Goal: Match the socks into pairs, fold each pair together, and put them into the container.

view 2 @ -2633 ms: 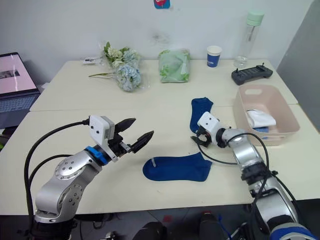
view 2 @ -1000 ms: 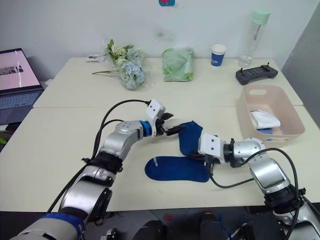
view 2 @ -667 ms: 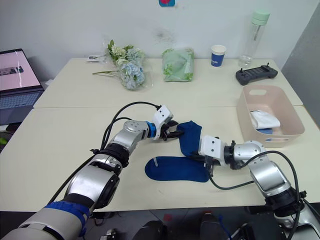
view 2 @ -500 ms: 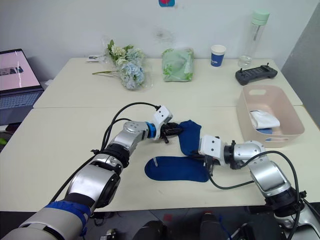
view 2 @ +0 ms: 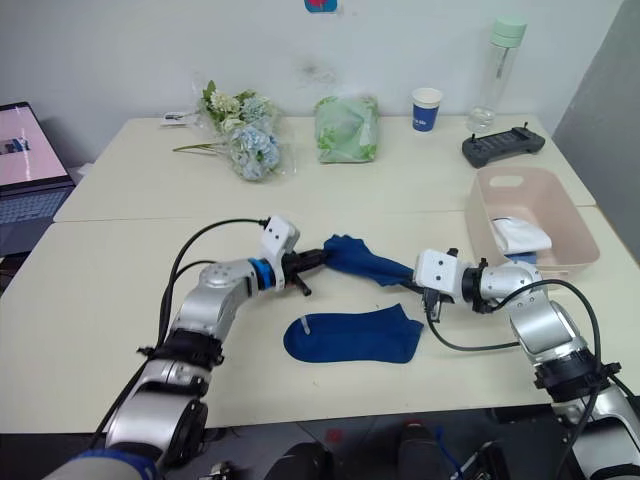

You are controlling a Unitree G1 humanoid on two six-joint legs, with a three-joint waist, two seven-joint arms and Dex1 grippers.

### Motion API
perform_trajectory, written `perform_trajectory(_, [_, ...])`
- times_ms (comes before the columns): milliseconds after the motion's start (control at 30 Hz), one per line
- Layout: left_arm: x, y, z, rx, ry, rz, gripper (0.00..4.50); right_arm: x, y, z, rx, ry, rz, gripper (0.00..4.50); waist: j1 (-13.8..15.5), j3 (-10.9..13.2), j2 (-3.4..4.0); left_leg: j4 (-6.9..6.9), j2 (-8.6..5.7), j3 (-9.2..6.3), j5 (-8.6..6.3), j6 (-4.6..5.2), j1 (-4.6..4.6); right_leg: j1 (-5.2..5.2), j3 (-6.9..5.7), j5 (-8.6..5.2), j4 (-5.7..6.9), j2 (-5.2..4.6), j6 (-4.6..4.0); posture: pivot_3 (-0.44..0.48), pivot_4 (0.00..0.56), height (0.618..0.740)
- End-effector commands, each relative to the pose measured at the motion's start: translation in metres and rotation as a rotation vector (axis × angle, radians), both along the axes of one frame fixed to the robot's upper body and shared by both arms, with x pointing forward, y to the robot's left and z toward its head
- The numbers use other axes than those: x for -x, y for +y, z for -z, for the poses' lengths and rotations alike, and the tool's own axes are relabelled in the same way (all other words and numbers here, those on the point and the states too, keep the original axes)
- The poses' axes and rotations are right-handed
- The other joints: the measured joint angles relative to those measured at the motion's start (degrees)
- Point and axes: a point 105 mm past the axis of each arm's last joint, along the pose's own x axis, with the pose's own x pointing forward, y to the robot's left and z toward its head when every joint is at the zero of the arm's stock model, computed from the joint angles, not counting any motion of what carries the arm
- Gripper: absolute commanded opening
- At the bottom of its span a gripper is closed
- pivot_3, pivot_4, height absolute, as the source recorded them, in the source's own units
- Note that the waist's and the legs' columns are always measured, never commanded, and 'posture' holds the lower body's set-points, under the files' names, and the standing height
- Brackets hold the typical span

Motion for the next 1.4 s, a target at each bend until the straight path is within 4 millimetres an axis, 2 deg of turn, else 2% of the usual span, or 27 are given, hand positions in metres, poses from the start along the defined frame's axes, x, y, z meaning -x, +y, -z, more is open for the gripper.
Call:
perform_trajectory(33, [0.016, -0.001, -0.028, 0.025, -0.080, -0.055, 0.02, -0.009, -0.001, -0.001, 0.010, -0.045, -0.035, 0.00, 0.10, 0.00, 0.00, 0.00, 0.00, 0.01, 0.00, 0.00, 0.00, 0.00, 0.02, 0.00, 0.00, 0.00, 0.00, 0.000, 0.150, 0.740])
perform_trajectory(167, [0.032, 0.006, -0.023, 0.078, -0.095, -0.233, 0.02, -0.009, 0.003, 0.000, -0.044, 0.010, -0.122, 0.00, 0.32, 0.00, 0.00, 0.04, 0.00, 0.01, 0.00, 0.01, 0.04, 0.09, 0.05, 0.01, -0.04, -0.06, 0.00, 0.000, 0.150, 0.740])
perform_trajectory(233, [0.040, 0.004, -0.020, 0.090, -0.096, -0.271, 0.00, -0.009, 0.003, -0.001, -0.042, 0.016, -0.153, 0.55, 0.35, 0.00, 0.00, 0.03, 0.01, 0.02, 0.00, 0.01, 0.07, 0.13, 0.06, 0.01, -0.08, -0.06, 0.01, 0.000, 0.150, 0.740])
perform_trajectory(300, [0.047, 0.003, -0.015, 0.106, -0.081, -0.298, 0.43, -0.010, 0.000, -0.008, -0.075, 0.026, -0.145, 0.99, 0.37, 0.00, 0.00, 0.03, 0.01, -0.02, 0.00, 0.00, 0.06, 0.12, 0.01, 0.01, -0.06, -0.05, 0.01, 0.000, 0.150, 0.740])
perform_trajectory(400, [0.056, 0.005, -0.015, 0.109, -0.070, -0.310, 1.20, -0.007, -0.008, -0.016, -0.106, 0.029, -0.120, 2.01, 0.39, 0.00, 0.00, 0.02, 0.01, 0.00, 0.00, 0.00, 0.07, 0.12, 0.04, 0.01, -0.05, -0.05, 0.00, 0.000, 0.150, 0.740])
perform_trajectory(500, [0.066, 0.020, -0.017, 0.071, -0.056, -0.278, 2.13, 0.005, -0.030, -0.020, -0.098, 0.030, -0.039, 3.04, 0.91, 0.00, 0.00, 0.01, 0.01, -0.02, 0.00, 0.01, 0.04, 0.12, 0.03, 0.01, -0.07, -0.08, 0.01, 0.000, 0.150, 0.740])
perform_trajectory(567, [0.068, 0.031, -0.023, 0.050, -0.058, -0.238, 2.73, 0.014, -0.037, -0.023, -0.133, 0.052, 0.022, 3.70, 1.31, 0.00, 0.01, -0.03, 0.01, -0.03, -0.01, 0.00, 0.04, 0.10, 0.00, 0.00, -0.08, -0.05, 0.01, 0.000, 0.150, 0.740])
perform_trajectory(633, [0.066, 0.042, -0.035, 0.063, -0.059, -0.191, 3.32, 0.018, -0.038, -0.030, -0.224, 0.091, 0.121, 3.71, 1.44, 0.01, 0.03, -0.03, 0.01, 0.00, -0.01, 0.00, 0.05, 0.11, 0.03, 0.00, -0.04, -0.04, 0.00, 0.000, 0.150, 0.740])
perform_trajectory(700, [0.059, 0.051, -0.044, 0.047, -0.076, -0.150, 3.32, 0.018, -0.040, -0.032, -0.304, 0.138, 0.253, 3.71, 1.40, 0.01, 0.07, -0.01, 0.02, 0.02, 0.00, 0.00, 0.07, 0.11, 0.06, 0.02, 0.01, -0.03, -0.02, 0.000, 0.150, 0.740])
perform_trajectory(800, [0.030, 0.058, -0.048, -0.040, -0.115, -0.119, 3.32, 0.022, -0.034, -0.021, -0.416, 0.259, 0.424, 3.71, 1.77, -0.01, 0.06, 0.02, -0.03, -0.02, 0.01, -0.02, 0.13, 0.21, -0.02, 0.05, 0.01, -0.01, -0.07, 0.000, 0.150, 0.740])
perform_trajectory(933, [0.003, 0.044, -0.045, -0.054, -0.123, -0.050, 3.32, 0.026, -0.028, -0.002, -0.421, 0.373, 0.555, 3.71, 1.97, -0.02, 0.08, 0.01, -0.10, -0.02, 0.00, -0.01, 0.05, 0.19, -0.04, 0.05, -0.15, -0.04, -0.07, 0.000, 0.150, 0.740])
perform_trajectory(1033, [-0.020, 0.021, -0.032, -0.127, -0.123, 0.024, 3.32, 0.019, -0.021, 0.007, -0.522, 0.458, 0.697, 3.71, 1.96, -0.02, 0.04, 0.02, -0.13, -0.01, 0.00, 0.00, -0.05, 0.07, -0.06, 0.05, -0.15, -0.06, -0.06, 0.000, 0.150, 0.740])
perform_trajectory(1100, [-0.030, 0.012, -0.024, -0.151, -0.117, 0.031, 3.32, 0.019, -0.015, 0.014, -0.516, 0.489, 0.724, 3.71, 1.86, -0.02, 0.04, 0.04, -0.17, -0.03, 0.02, -0.02, -0.03, 0.07, -0.11, 0.06, -0.08, -0.03, -0.08, 0.000, 0.150, 0.740])
perform_trajectory(1267, [-0.035, 0.000, -0.013, -0.185, -0.108, 0.098, 3.32, 0.020, -0.005, 0.017, -0.539, 0.525, 0.737, 3.71, 0.67, -0.02, 0.05, -0.04, -0.14, 0.08, 0.01, -0.01, -0.03, -0.01, 0.01, 0.06, -0.10, -0.01, -0.07, 0.000, 0.150, 0.740])
perform_trajectory(1367, [-0.035, 0.000, -0.008, -0.202, -0.092, 0.115, 2.74, 0.017, 0.001, 0.011, -0.578, 0.533, 0.711, 3.10, 0.28, -0.02, 0.04, -0.04, -0.13, 0.03, 0.01, -0.01, -0.04, -0.03, -0.04, 0.06, -0.04, 0.00, -0.06, 0.000, 0.150, 0.740])
perform_trajectory(1400, [-0.035, 0.001, -0.007, -0.204, -0.089, 0.117, 2.45, 0.017, 0.002, 0.010, -0.586, 0.535, 0.706, 2.76, 0.26, -0.02, 0.05, -0.01, -0.13, 0.03, 0.01, -0.01, -0.04, -0.03, -0.03, 0.06, -0.02, 0.00, -0.06, 0.000, 0.150, 0.740])
